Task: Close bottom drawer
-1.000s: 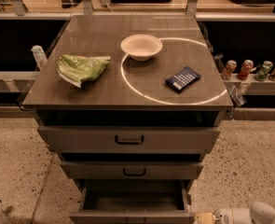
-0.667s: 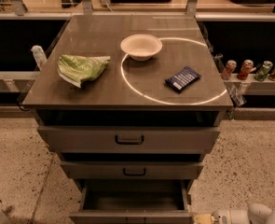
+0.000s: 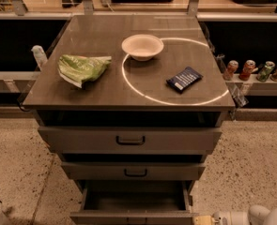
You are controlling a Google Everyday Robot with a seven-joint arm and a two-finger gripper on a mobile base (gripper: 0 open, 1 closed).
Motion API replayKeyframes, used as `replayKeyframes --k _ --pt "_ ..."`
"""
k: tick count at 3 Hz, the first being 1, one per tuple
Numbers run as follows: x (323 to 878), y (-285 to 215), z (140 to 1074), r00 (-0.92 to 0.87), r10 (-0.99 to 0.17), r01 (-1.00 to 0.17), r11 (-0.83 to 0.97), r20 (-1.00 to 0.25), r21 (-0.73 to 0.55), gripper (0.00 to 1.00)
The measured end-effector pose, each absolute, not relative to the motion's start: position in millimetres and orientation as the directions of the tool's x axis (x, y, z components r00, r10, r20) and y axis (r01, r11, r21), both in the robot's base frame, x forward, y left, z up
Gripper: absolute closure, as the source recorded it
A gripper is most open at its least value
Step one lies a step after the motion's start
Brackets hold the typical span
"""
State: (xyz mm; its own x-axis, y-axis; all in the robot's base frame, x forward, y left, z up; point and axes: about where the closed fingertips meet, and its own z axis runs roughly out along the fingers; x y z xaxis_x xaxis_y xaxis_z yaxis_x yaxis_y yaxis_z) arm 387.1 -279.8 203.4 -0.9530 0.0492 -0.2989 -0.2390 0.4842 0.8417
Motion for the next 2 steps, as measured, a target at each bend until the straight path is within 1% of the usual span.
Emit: replayKeyframes --k 1,2 --pt "392.0 -278.0 202.9 -0.946 0.051 -0.256 0.486 -0.32 0.836 1.0" --pt "405.3 -277.9 202.2 -0.921 0.067 -0.302 0.505 -0.385 0.809 1.0"
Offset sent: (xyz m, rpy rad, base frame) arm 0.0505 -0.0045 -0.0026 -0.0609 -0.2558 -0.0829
